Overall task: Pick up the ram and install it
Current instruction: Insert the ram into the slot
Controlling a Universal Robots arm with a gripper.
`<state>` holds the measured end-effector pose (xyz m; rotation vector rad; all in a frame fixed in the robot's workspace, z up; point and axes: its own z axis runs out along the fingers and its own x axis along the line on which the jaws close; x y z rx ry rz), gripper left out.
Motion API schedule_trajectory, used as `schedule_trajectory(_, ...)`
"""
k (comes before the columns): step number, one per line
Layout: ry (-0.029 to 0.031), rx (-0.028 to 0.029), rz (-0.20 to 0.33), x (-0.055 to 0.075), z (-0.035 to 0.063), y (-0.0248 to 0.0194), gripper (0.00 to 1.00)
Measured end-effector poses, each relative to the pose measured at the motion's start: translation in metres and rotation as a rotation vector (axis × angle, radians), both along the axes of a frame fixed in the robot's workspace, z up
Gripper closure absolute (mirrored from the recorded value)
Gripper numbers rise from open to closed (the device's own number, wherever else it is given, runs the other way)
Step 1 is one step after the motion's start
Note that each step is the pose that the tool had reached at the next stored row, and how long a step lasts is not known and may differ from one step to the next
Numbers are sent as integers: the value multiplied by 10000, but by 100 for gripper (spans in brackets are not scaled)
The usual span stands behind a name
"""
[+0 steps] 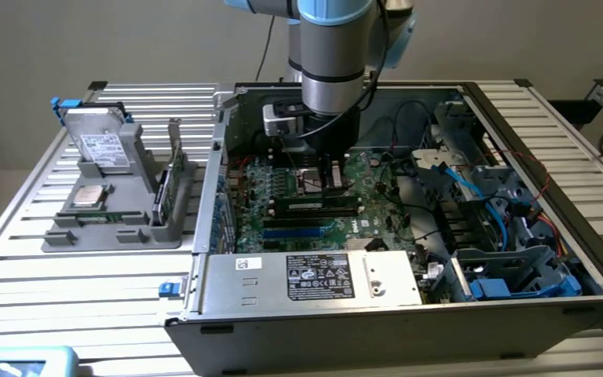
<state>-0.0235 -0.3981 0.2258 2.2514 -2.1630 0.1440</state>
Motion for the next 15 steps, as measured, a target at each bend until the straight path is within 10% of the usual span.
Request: schedule_trajectory(15,-82,1,-28,-12,-7,-6,87)
